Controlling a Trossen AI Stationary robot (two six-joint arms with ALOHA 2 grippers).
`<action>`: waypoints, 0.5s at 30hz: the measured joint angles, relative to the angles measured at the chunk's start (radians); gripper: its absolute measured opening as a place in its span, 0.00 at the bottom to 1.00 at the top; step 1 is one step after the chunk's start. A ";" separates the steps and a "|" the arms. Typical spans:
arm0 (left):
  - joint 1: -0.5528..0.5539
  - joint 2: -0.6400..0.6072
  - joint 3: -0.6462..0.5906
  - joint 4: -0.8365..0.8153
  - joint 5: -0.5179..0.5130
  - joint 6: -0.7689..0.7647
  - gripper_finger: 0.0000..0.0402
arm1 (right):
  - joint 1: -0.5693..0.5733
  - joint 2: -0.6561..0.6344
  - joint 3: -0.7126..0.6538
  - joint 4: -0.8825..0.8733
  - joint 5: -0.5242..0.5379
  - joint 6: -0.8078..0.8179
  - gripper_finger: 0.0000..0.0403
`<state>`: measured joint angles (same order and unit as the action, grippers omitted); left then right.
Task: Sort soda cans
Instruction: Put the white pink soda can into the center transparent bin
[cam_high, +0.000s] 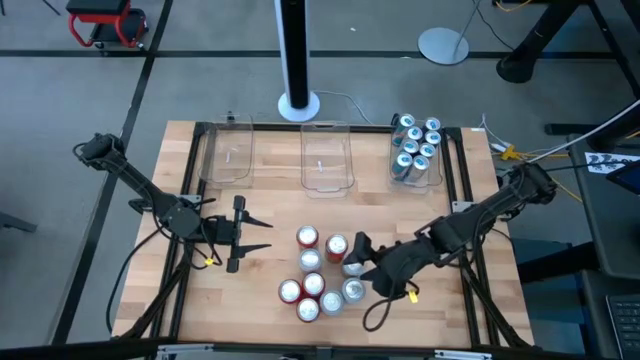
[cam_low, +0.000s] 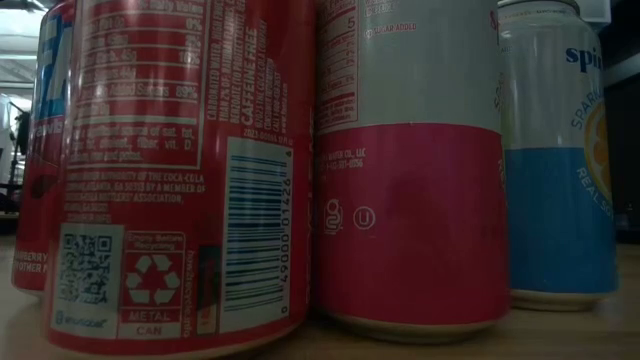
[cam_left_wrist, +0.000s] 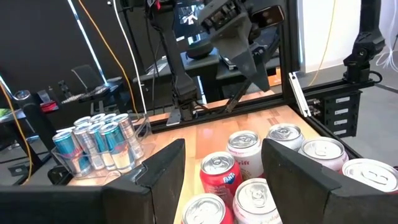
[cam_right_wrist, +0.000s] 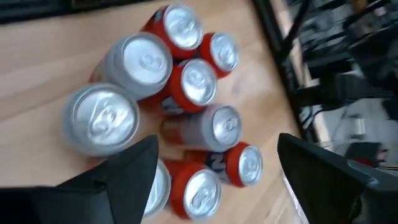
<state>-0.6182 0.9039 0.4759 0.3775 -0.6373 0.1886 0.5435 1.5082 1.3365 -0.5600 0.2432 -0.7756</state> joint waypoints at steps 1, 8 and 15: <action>0.000 0.000 0.000 0.000 0.000 0.000 0.50 | 0.000 0.019 0.038 -0.051 0.000 0.000 0.81; 0.000 0.000 0.000 -0.001 0.000 0.001 0.50 | -0.018 0.129 0.214 -0.270 0.017 -0.019 0.81; 0.000 0.000 0.000 -0.003 0.000 -0.001 0.50 | -0.073 0.159 0.228 -0.286 -0.035 -0.017 0.81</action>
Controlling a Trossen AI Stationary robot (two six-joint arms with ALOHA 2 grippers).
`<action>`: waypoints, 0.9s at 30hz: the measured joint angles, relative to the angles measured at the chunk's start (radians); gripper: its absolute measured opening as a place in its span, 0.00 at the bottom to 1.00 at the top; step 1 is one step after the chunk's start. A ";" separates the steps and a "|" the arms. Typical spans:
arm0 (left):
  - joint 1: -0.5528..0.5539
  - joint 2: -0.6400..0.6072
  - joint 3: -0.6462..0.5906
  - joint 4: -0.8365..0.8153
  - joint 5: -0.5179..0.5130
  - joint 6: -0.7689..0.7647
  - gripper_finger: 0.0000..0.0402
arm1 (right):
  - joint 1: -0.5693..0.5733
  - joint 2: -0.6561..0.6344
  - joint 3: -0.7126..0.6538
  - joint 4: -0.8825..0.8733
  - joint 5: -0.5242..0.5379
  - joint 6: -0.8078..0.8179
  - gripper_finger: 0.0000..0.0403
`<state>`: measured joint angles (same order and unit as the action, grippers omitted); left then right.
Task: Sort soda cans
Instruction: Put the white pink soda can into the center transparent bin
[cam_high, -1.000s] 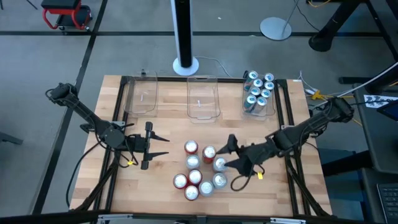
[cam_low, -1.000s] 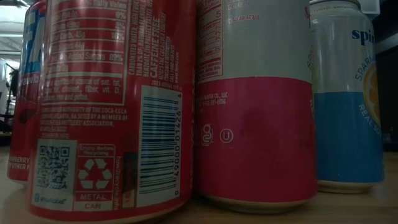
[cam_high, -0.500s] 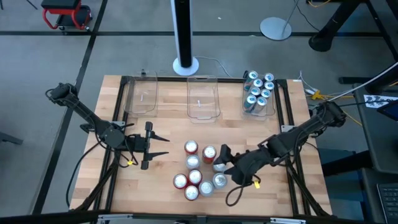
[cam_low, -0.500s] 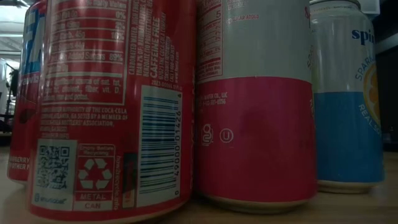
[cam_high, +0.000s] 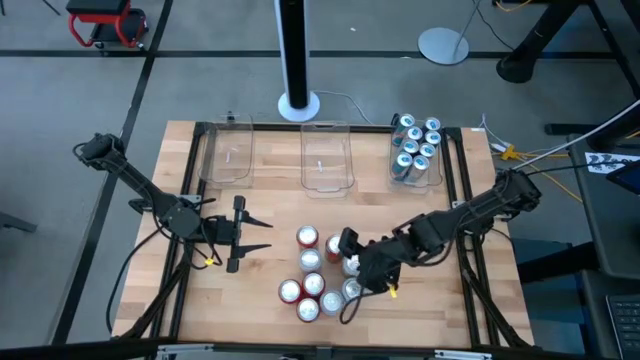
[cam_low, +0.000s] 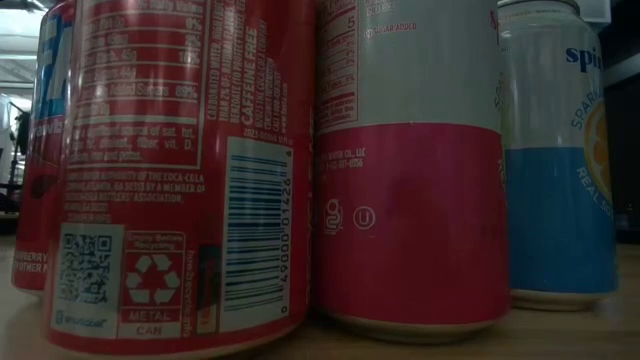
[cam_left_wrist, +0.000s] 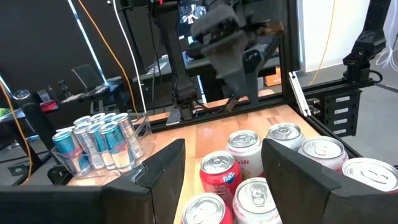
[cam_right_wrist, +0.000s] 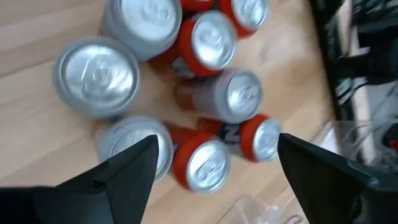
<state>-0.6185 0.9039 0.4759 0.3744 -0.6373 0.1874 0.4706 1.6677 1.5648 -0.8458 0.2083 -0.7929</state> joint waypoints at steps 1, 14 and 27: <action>0.000 0.000 0.000 0.000 0.000 -0.001 0.50 | -0.010 0.004 -0.002 -0.013 -0.008 -0.001 0.81; 0.002 0.000 0.000 -0.021 0.000 -0.005 0.50 | -0.059 0.078 -0.004 -0.160 -0.119 -0.031 0.81; 0.002 0.000 0.000 -0.019 0.000 -0.005 0.50 | -0.059 0.155 -0.005 -0.174 -0.157 -0.054 0.81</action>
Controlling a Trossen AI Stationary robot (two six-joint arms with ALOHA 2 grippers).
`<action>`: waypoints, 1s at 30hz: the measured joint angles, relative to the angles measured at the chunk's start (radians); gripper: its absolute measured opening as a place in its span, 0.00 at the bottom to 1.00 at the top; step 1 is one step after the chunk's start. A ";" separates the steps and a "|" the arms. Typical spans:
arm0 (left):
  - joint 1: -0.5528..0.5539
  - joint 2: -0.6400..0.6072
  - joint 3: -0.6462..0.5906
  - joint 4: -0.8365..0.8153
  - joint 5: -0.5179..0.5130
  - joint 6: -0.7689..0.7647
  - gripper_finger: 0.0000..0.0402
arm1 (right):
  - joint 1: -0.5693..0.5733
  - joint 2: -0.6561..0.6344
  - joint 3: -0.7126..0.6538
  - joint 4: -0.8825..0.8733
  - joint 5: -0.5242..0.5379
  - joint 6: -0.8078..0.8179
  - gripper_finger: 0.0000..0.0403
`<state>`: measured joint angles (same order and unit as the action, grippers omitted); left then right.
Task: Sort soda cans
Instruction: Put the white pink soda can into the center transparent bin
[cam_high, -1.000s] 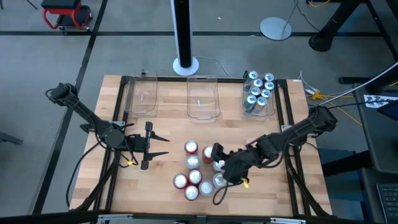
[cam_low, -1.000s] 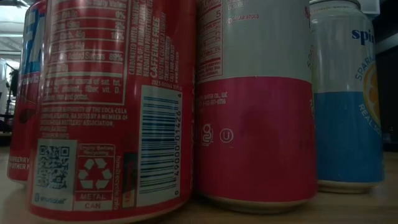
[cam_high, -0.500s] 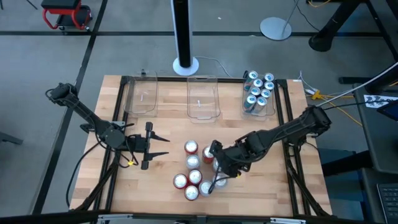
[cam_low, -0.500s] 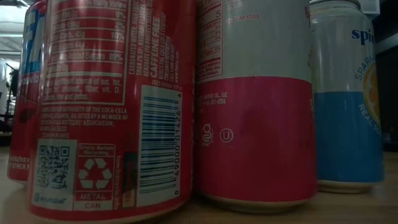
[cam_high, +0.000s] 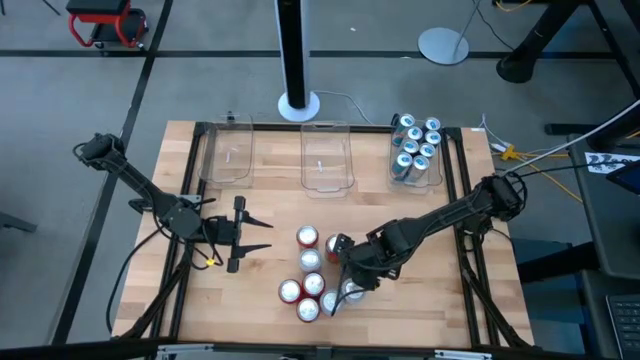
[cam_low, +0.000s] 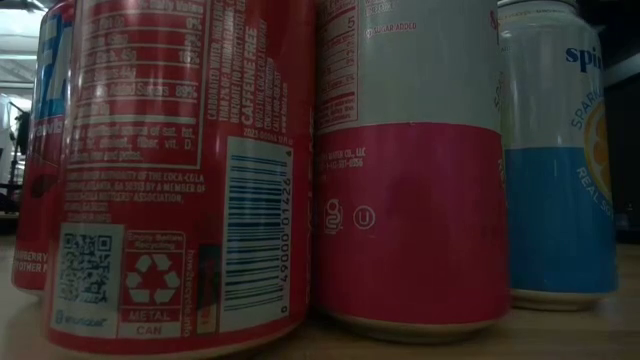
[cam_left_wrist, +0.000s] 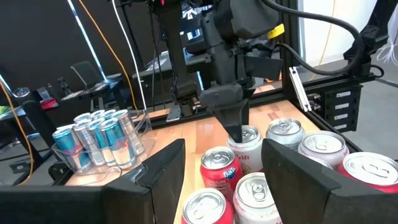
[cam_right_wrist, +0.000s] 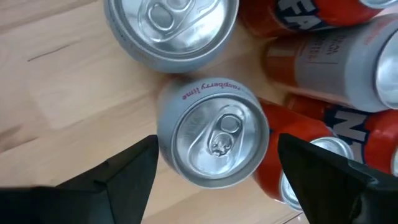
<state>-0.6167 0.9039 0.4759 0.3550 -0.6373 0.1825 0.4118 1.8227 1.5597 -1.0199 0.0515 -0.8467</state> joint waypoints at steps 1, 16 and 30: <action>0.000 0.000 0.000 0.000 0.000 0.000 0.50 | 0.000 0.001 0.000 0.004 0.000 0.000 0.81; 0.004 0.000 0.000 -0.003 0.000 -0.001 0.50 | 0.000 0.056 0.002 0.028 -0.018 -0.038 0.81; 0.004 0.000 0.000 -0.004 0.000 -0.003 0.50 | 0.000 0.066 0.002 0.031 0.005 -0.047 0.81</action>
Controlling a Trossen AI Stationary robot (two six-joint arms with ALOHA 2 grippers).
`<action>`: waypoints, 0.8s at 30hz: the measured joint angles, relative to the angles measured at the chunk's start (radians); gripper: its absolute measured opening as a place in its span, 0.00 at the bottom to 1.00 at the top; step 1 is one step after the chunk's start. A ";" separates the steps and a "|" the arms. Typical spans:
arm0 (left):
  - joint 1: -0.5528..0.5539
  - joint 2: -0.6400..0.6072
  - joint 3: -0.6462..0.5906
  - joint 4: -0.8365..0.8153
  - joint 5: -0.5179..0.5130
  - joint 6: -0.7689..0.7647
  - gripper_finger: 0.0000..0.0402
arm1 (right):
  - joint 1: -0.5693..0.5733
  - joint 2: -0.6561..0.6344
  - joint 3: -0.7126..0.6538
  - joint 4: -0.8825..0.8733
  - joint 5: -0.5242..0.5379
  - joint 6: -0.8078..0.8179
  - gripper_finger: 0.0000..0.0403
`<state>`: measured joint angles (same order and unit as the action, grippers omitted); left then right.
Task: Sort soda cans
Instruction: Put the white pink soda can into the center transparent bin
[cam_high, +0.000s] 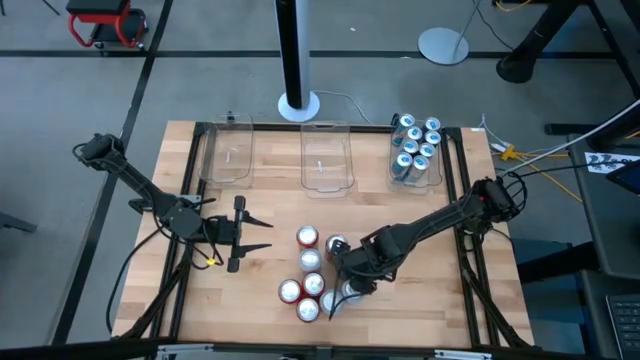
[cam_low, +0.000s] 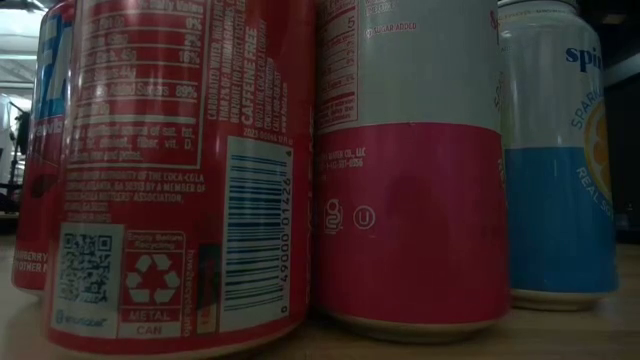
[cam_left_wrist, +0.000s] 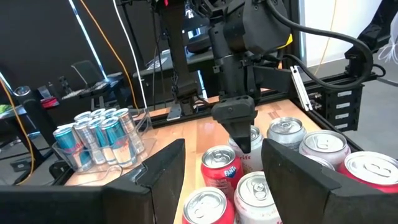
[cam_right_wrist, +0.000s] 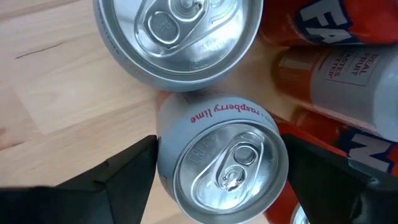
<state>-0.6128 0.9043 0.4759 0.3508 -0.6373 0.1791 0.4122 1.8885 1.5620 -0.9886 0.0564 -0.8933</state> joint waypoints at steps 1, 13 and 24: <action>0.000 0.000 0.000 0.000 0.000 0.000 0.50 | 0.000 0.000 0.000 0.000 0.005 0.004 0.81; 0.000 0.000 0.000 0.000 0.000 0.000 0.50 | -0.001 0.000 0.003 0.009 -0.047 -0.026 0.81; 0.000 0.000 0.000 0.000 0.000 0.000 0.50 | -0.001 0.000 0.003 0.011 -0.060 -0.054 0.82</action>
<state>-0.6127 0.9043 0.4759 0.3508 -0.6370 0.1791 0.4116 1.8887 1.5654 -0.9775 -0.0032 -0.9472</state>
